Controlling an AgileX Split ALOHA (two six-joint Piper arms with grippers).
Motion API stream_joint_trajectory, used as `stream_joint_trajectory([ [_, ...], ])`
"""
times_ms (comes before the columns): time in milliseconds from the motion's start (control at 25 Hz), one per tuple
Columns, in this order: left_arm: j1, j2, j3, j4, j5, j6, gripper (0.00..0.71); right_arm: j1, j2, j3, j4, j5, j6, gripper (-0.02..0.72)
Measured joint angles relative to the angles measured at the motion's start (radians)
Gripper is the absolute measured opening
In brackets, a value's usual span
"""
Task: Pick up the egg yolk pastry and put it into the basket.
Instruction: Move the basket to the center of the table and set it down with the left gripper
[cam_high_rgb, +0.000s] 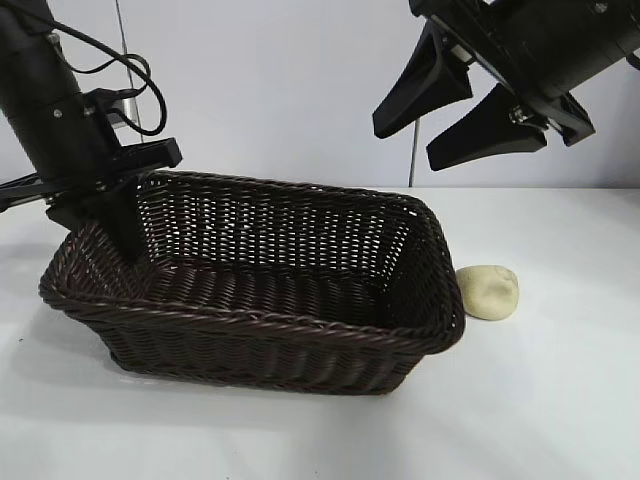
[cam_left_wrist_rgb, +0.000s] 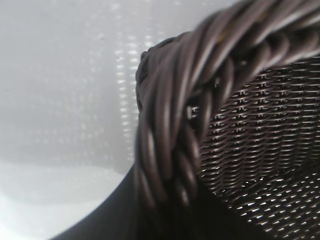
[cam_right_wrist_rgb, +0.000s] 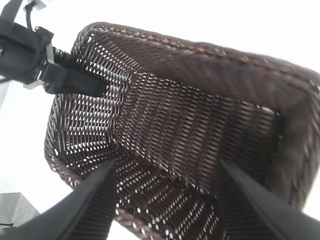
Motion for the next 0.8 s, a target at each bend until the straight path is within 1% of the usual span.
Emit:
stream_joint_trajectory([
  [200, 0.0, 0.016, 0.0, -0.016, 0.0, 0.0, 0.099, 0.0, 0.0, 0.0, 0.0, 0.0, 0.0, 0.431],
  [280, 0.0, 0.016, 0.0, -0.024, 0.0, 0.0, 0.115, 0.0, 0.0, 0.0, 0.0, 0.0, 0.0, 0.431],
  [360, 0.0, 0.016, 0.0, -0.036, 0.0, 0.0, 0.181, 0.0, 0.0, 0.0, 0.0, 0.0, 0.0, 0.431],
  [480, 0.0, 0.016, 0.0, -0.043, 0.002, 0.0, 0.377, 0.0, 0.0, 0.0, 0.0, 0.0, 0.0, 0.431],
  [560, 0.0, 0.011, -0.002, -0.046, 0.003, 0.004, 0.462, 0.0, 0.0, 0.0, 0.0, 0.002, 0.0, 0.431],
  [640, 0.0, -0.005, -0.006, -0.045, 0.01, 0.005, 0.498, 0.0, 0.0, 0.0, 0.0, 0.002, 0.0, 0.431],
  [800, 0.0, -0.08, -0.007, -0.006, 0.032, 0.007, 0.519, 0.0, 0.0, 0.0, 0.0, 0.003, 0.01, 0.431],
])
